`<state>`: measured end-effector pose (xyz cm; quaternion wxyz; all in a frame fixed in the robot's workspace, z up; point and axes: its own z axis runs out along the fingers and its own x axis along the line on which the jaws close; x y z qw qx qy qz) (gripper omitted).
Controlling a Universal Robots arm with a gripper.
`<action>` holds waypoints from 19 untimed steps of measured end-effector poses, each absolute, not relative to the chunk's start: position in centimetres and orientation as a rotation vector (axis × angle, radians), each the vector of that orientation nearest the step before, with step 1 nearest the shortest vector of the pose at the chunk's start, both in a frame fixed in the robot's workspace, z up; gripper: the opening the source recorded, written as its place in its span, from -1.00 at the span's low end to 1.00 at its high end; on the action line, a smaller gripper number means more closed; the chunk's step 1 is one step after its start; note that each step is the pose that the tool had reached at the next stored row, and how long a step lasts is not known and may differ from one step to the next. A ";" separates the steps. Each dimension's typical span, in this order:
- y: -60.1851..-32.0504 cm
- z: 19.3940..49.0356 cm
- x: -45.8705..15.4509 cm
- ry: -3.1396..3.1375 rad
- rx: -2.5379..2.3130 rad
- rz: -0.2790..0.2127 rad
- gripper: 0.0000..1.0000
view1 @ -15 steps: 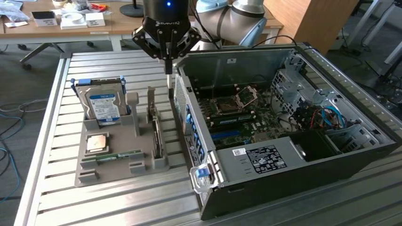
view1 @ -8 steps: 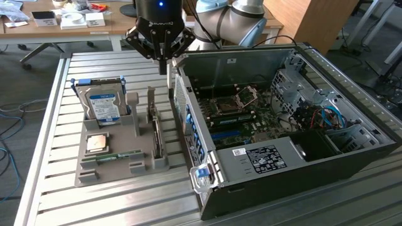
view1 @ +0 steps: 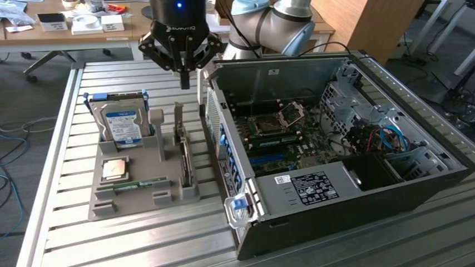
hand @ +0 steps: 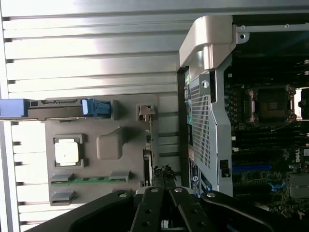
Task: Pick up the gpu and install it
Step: 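Reach for the gpu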
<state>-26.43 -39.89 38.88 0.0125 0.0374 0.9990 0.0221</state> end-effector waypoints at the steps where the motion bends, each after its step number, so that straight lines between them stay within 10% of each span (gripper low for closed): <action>1: -39.9 38.9 -26.6 3.114 0.117 0.069 -0.79; 19: -39.9 38.8 -27.3 3.114 0.117 0.069 -0.79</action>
